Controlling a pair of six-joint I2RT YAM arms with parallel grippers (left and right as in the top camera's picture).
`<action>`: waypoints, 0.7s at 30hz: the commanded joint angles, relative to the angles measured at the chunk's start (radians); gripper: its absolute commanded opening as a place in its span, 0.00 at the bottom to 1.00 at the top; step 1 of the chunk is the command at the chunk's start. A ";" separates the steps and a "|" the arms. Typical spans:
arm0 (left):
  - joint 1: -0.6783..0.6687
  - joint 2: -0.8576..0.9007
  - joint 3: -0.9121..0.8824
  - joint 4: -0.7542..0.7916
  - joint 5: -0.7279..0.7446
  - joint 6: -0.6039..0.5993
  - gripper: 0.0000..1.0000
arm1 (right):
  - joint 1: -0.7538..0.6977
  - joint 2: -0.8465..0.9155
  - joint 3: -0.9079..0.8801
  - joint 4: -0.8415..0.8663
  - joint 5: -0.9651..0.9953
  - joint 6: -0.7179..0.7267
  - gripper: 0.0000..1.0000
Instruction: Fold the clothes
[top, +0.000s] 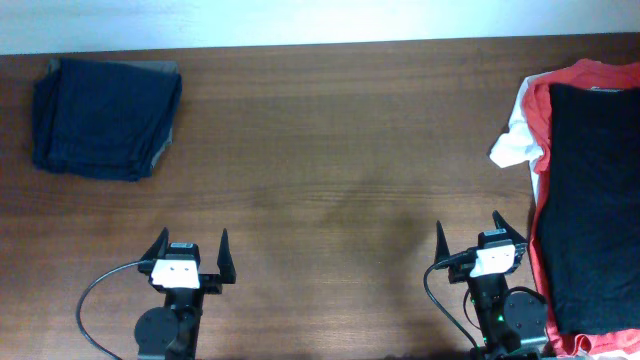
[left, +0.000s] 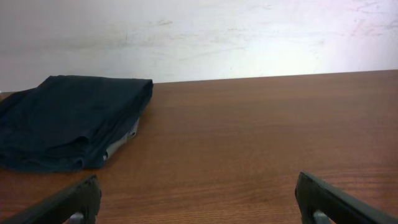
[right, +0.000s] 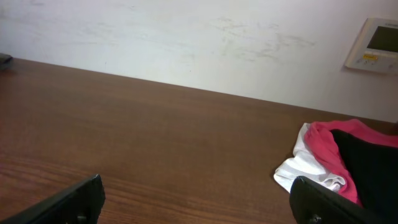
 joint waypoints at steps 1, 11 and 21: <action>0.004 -0.005 -0.009 0.000 0.011 -0.010 0.99 | -0.005 -0.002 -0.005 -0.004 -0.002 0.001 0.98; 0.004 -0.005 -0.009 0.000 0.012 -0.010 0.99 | -0.005 -0.002 -0.005 0.009 0.047 0.001 0.98; 0.004 -0.005 -0.009 0.000 0.011 -0.010 0.99 | -0.005 0.124 0.420 -0.018 0.006 0.171 0.98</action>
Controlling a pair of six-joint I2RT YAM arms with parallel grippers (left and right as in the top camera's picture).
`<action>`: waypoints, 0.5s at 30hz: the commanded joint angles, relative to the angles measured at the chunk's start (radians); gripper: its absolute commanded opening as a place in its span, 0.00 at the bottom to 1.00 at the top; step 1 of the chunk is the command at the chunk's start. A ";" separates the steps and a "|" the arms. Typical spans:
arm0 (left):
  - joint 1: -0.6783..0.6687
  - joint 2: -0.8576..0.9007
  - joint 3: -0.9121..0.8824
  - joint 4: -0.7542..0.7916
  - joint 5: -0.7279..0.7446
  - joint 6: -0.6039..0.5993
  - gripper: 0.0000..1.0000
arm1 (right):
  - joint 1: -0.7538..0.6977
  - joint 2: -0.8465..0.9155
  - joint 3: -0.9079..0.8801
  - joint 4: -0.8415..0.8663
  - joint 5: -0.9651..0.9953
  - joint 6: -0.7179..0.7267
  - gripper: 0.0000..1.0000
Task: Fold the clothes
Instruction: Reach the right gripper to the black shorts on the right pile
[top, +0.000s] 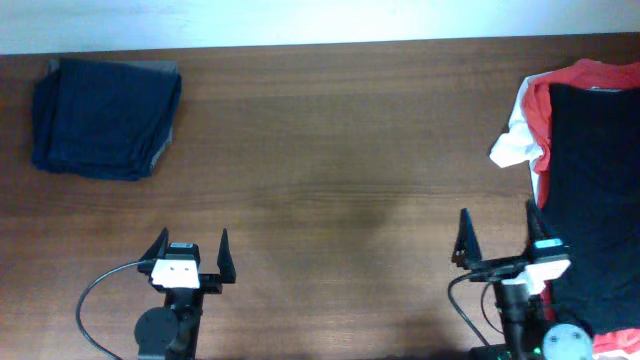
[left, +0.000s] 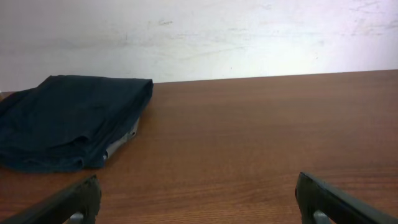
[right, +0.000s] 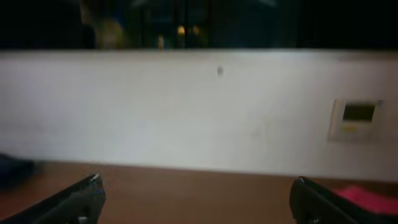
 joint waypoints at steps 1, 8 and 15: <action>0.004 -0.005 -0.009 0.000 0.011 -0.010 0.99 | -0.005 0.195 0.256 -0.081 0.012 0.031 0.98; 0.004 -0.005 -0.009 0.000 0.011 -0.010 0.99 | -0.006 0.987 1.128 -0.667 0.214 -0.105 0.98; 0.004 -0.005 -0.009 0.000 0.012 -0.010 0.99 | -0.308 1.597 1.695 -0.978 0.239 -0.134 0.98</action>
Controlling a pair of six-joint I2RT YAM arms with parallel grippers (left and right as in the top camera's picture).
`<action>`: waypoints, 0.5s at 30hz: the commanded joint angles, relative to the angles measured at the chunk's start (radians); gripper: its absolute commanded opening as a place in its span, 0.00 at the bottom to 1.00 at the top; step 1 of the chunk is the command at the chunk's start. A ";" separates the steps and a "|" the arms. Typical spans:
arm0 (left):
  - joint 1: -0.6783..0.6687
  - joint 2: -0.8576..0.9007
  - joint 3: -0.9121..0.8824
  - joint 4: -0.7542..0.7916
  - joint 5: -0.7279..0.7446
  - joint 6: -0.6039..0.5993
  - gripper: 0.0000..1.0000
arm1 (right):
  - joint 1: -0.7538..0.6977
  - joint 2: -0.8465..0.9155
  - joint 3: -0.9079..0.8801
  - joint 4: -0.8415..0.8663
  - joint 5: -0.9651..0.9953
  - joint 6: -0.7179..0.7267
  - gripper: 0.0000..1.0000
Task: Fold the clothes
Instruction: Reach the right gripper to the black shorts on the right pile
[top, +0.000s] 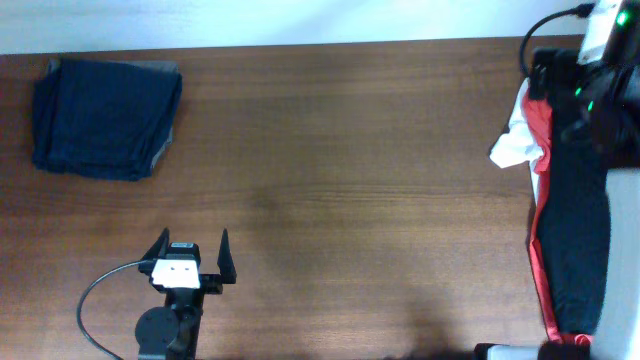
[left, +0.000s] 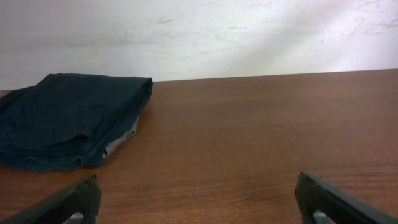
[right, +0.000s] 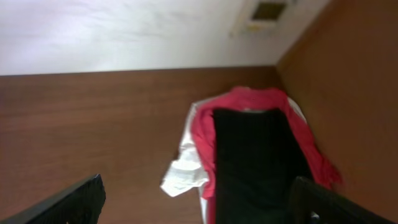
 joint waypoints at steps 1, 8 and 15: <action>0.004 -0.005 -0.005 0.000 0.011 -0.006 0.99 | -0.115 0.138 0.031 0.039 0.002 -0.008 0.98; 0.004 -0.005 -0.005 0.000 0.011 -0.006 0.99 | -0.234 0.605 0.031 0.256 0.003 0.042 0.72; 0.004 -0.005 -0.005 0.000 0.011 -0.006 0.99 | -0.285 0.815 0.029 0.497 0.003 -0.004 0.72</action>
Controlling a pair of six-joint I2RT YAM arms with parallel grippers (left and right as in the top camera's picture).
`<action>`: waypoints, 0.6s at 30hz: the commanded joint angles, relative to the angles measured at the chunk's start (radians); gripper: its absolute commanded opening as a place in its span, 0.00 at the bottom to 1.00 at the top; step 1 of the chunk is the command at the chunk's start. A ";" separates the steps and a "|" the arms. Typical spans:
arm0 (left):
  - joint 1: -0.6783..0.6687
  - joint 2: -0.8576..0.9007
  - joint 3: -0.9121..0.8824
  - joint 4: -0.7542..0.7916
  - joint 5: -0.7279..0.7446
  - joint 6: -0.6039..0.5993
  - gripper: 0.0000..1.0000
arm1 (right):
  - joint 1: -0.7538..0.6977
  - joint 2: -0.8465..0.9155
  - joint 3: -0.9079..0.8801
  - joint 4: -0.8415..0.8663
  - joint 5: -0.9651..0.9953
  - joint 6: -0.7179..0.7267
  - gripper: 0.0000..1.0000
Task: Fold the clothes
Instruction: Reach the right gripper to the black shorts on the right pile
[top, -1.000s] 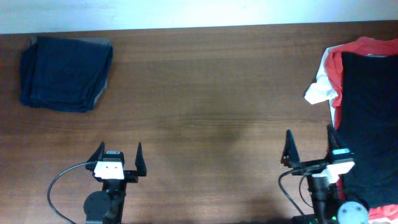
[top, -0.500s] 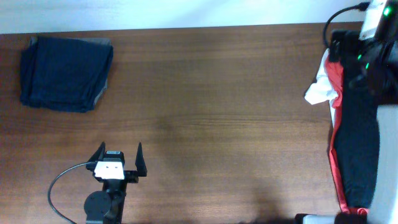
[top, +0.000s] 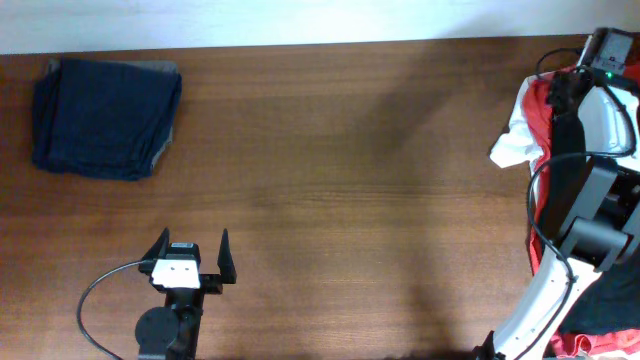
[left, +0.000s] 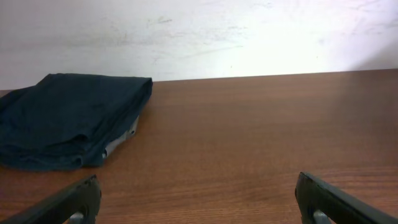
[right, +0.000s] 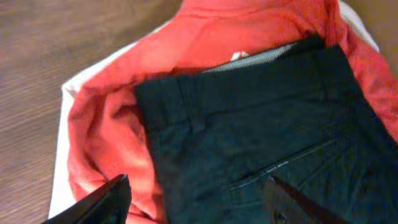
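At the right edge of the table lies a pile of clothes: black trousers (right: 267, 130) on a red shirt (right: 186, 56), with a white garment (top: 515, 142) under them. My right gripper (right: 199, 200) hangs open just over the trousers' waistband, one finger over the red shirt and the other over the trousers, with nothing between them. Its arm (top: 590, 190) covers much of the pile in the overhead view. A folded navy garment (top: 105, 118) lies at the far left corner. My left gripper (top: 190, 256) rests open near the front edge.
The brown wooden table (top: 340, 180) runs between the folded garment and the pile. A white wall (left: 199, 37) stands behind the far edge. The left arm's black cable (top: 95, 300) loops beside its base.
My right gripper was high above the pile, seeing all of it from afar. Now it is low and close over the trousers' waistband, still open. The left gripper has not moved.
Both grippers first rested open near the front edge, the right one beside the pile. Then the right gripper stood further right, facing the wall. After that it was high over the far right corner, and now it hangs close over the black trousers. The left arm stayed still.
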 joint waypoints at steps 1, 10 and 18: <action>0.004 -0.004 -0.004 0.000 0.011 -0.006 0.99 | -0.017 0.089 0.012 0.008 0.004 -0.048 0.72; 0.004 -0.004 -0.004 0.000 0.011 -0.006 0.99 | -0.024 0.077 0.033 0.006 0.004 -0.047 0.51; 0.004 -0.004 -0.004 0.000 0.011 -0.006 0.99 | -0.025 0.049 0.043 -0.011 0.005 -0.045 0.04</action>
